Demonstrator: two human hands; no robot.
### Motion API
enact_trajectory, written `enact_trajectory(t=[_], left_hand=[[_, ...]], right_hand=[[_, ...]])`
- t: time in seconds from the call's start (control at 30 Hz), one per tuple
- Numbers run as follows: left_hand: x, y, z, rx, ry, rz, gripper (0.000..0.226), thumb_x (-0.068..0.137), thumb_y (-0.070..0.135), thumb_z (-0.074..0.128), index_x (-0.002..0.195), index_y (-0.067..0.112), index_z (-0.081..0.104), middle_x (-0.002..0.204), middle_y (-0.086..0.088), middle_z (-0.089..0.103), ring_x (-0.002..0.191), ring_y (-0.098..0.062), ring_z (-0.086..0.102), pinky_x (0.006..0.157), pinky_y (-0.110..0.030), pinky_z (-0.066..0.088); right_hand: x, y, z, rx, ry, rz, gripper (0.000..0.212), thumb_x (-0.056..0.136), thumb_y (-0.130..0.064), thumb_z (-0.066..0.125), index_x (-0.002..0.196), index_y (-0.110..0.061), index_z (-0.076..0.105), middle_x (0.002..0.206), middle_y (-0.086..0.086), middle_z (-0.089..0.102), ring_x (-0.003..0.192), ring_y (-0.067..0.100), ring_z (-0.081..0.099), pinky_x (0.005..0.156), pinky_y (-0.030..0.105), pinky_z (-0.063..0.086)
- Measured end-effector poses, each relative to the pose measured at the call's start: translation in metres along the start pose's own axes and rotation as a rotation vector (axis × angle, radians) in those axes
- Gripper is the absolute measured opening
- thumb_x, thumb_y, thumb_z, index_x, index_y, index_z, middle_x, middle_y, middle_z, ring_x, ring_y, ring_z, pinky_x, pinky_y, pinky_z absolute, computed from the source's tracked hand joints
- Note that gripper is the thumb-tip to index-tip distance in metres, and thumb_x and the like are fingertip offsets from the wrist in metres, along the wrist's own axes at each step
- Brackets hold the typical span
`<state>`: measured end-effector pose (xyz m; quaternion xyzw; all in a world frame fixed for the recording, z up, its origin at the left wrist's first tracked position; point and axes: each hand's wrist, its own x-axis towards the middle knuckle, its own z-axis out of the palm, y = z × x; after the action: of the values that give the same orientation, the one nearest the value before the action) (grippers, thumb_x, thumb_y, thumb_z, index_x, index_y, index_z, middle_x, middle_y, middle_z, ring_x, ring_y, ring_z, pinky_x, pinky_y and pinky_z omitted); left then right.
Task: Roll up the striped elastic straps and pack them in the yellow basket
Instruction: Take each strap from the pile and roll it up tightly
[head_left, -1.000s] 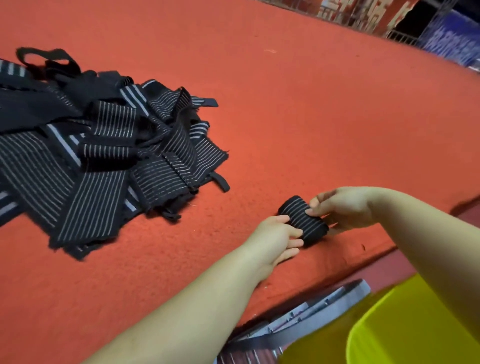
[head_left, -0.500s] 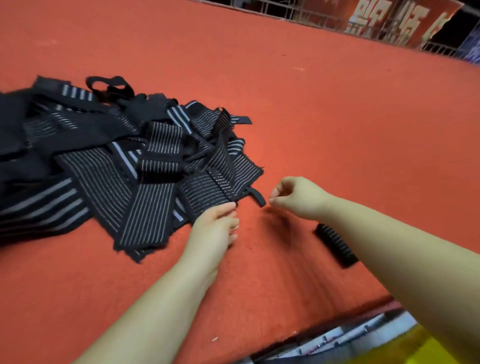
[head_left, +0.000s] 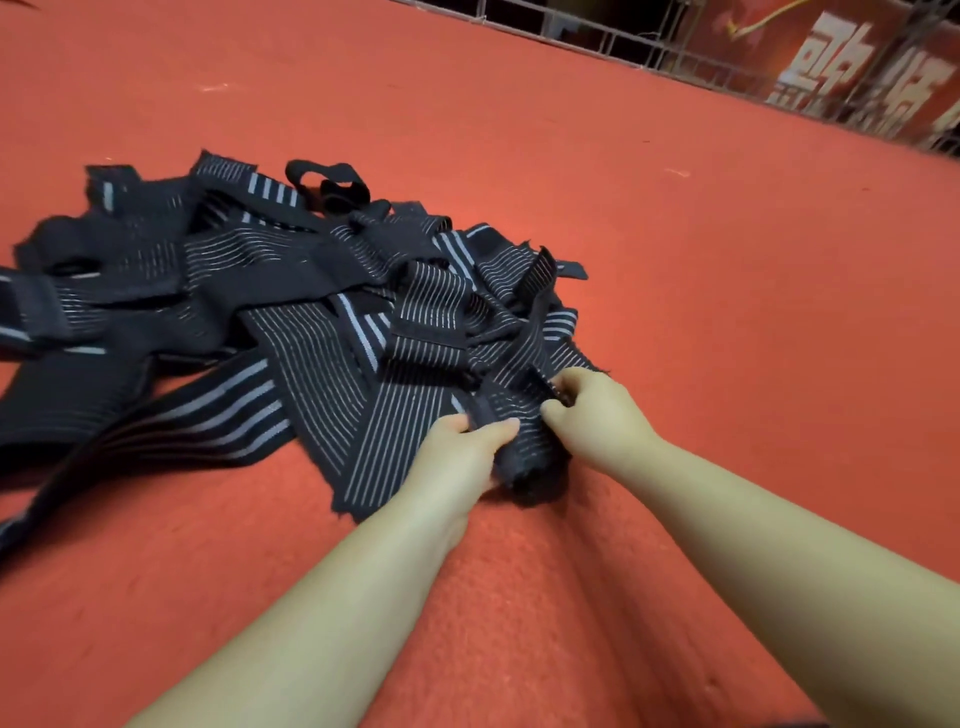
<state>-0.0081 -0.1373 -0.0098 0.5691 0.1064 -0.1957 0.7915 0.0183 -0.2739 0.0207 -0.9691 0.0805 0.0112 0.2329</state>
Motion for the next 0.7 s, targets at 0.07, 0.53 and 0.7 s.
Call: enact_trajectory(t=[0.07,0.53,0.7], left_hand=[[-0.001,-0.004,0.003,-0.005,0.033,0.028,0.024,0.087,0.02,0.064,0.109,0.011,0.063,0.098,-0.007,0.073,0.09,-0.02,0.07,0.084,-0.037,0.056],[-0.046,0.003,-0.066,-0.101,0.308,0.217,0.015,0.091,0.005,0.056,0.091,0.015,0.067,0.084,0.001,0.072,0.079,-0.015,0.068,0.076,-0.033,0.055],[-0.051,0.021,-0.102,-0.394,0.482,0.252,0.02,0.093,0.003,0.051,0.082,0.019,0.055,0.082,0.004,0.063,0.069,-0.009,0.058,0.059,-0.019,0.051]], right_hand=[[-0.011,-0.002,-0.004,0.041,0.018,-0.067,0.007,0.086,-0.017,0.055,0.085,-0.023,0.054,0.073,-0.013,0.055,0.078,0.015,0.052,0.065,0.023,0.032],[-0.04,0.017,-0.047,0.277,0.318,0.156,0.037,0.096,-0.024,0.049,0.06,-0.015,0.05,0.058,0.01,0.055,0.057,0.028,0.053,0.059,0.033,0.044],[-0.044,0.027,-0.062,0.739,0.437,0.38,0.033,0.101,-0.019,0.041,0.068,-0.013,0.045,0.061,0.008,0.048,0.024,0.007,0.043,0.03,0.013,0.037]])
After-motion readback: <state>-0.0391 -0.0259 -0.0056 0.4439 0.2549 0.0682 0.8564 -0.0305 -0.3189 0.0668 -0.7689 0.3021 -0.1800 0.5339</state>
